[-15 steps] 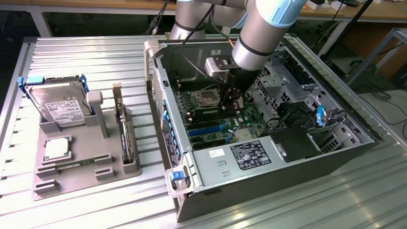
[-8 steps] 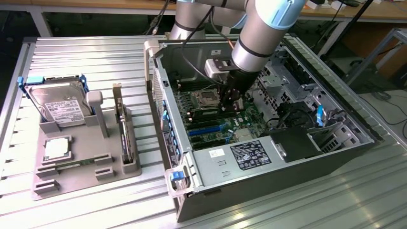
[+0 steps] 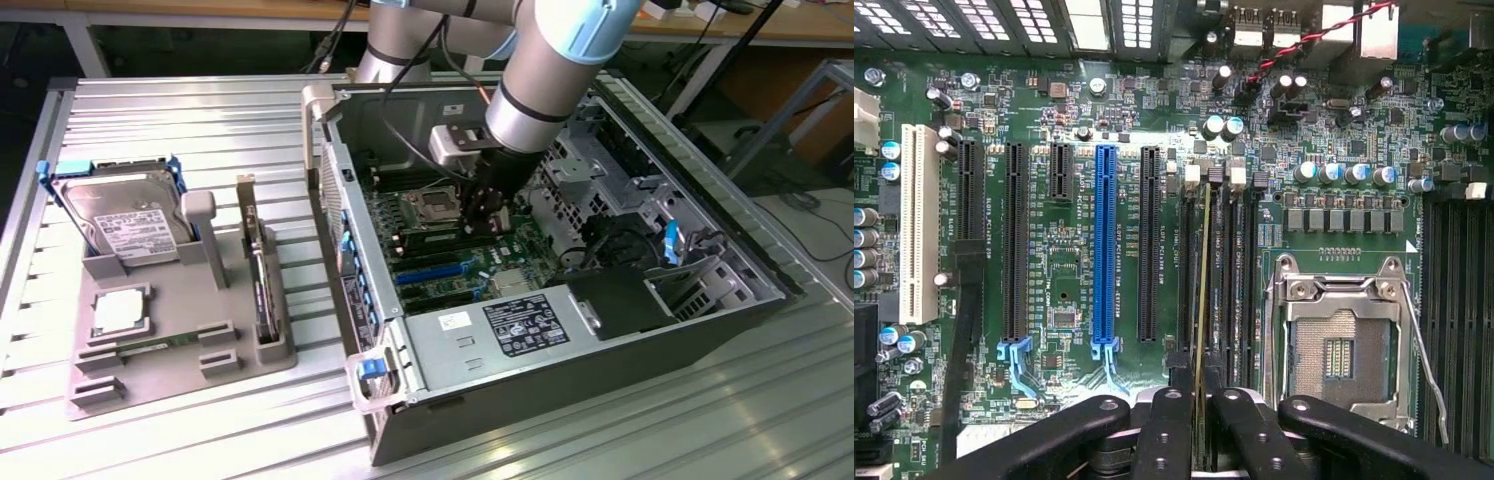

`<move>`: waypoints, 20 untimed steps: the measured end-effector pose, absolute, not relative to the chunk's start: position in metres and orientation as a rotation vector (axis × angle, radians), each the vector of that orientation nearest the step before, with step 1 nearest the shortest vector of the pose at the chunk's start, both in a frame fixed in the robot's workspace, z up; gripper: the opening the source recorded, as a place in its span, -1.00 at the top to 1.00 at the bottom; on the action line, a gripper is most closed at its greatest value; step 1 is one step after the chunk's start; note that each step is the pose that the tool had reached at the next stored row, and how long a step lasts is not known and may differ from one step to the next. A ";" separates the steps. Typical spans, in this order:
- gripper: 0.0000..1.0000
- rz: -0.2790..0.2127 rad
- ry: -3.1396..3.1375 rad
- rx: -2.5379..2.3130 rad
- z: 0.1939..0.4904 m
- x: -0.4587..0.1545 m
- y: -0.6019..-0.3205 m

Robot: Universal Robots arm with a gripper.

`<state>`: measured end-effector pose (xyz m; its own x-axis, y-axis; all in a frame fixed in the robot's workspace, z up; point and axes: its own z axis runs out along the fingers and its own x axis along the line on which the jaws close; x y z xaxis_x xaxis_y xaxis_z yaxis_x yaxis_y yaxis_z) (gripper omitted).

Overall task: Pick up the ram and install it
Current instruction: 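Insert the ram into the slot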

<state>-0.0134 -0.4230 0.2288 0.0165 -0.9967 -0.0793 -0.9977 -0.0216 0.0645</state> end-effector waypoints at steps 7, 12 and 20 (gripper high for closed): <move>0.72 0.150 2.162 -2.281 0.230 -0.013 -0.422; 0.72 0.149 2.161 -2.282 0.230 -0.013 -0.421; 0.72 0.149 2.161 -2.282 0.227 -0.011 -0.421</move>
